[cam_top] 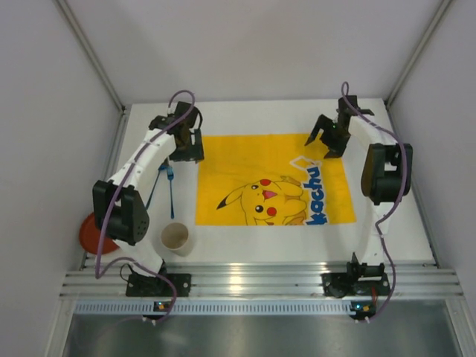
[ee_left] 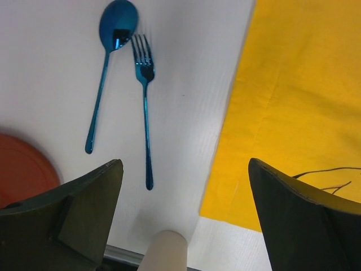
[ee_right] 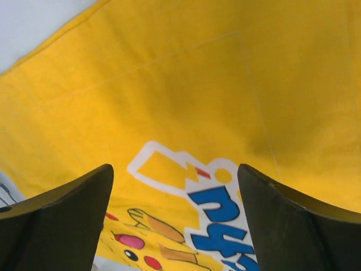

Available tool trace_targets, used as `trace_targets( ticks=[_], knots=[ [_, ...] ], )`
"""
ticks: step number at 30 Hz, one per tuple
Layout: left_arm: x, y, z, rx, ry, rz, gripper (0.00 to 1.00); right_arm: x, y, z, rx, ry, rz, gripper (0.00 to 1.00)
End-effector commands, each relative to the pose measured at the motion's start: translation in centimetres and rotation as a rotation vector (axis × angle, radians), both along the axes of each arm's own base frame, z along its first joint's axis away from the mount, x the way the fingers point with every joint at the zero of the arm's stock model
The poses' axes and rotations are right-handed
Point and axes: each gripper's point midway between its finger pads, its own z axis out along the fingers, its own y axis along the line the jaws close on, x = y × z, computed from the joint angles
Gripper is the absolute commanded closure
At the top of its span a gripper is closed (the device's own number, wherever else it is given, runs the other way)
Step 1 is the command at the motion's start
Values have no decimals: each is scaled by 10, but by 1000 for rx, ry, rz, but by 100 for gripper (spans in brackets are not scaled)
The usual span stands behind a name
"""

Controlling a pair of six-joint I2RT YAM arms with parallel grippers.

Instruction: Set the dinner table for one person

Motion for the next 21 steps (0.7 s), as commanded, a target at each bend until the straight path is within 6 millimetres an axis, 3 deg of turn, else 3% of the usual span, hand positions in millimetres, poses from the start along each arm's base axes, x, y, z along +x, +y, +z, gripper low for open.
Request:
trace_targets(
  ticks=[1,2,3,4,6,7,9,10,12,13,16,18,20,21],
  knots=[
    [-9,36,16,78,-47,133,2,-1,24,87,49,-203,56,4],
    [-13,51,10,70,-35,190,2,-9,34,111,68,-249,83,0],
    [-15,58,6,55,-26,215,2,-19,43,115,79,-249,108,0],
    [-20,69,-5,9,-7,249,2,-33,68,134,105,-287,182,0],
    [-24,75,-15,-36,-5,273,2,-53,97,143,123,-293,267,0],
    [-26,81,-14,-55,-18,290,2,-76,130,147,136,-277,361,0],
    [-30,85,-26,-62,-21,299,2,-101,160,157,128,-297,487,0],
    [-32,87,-30,-72,-30,305,2,-128,189,163,140,-304,590,0],
    [-35,88,-37,-74,-21,301,3,-152,213,164,145,-309,678,0],
    [-39,89,-44,-72,-2,305,3,-173,235,165,152,-314,757,0],
    [-41,89,-55,-76,17,300,4,-211,275,155,167,-293,914,0],
    [-41,88,-60,-88,25,299,4,-221,294,161,178,-313,984,2],
    [-42,89,-65,-97,34,302,4,-234,310,152,166,-298,1063,4],
    [-41,89,-65,-106,32,302,4,-235,320,162,175,-330,1086,4]
  ],
)
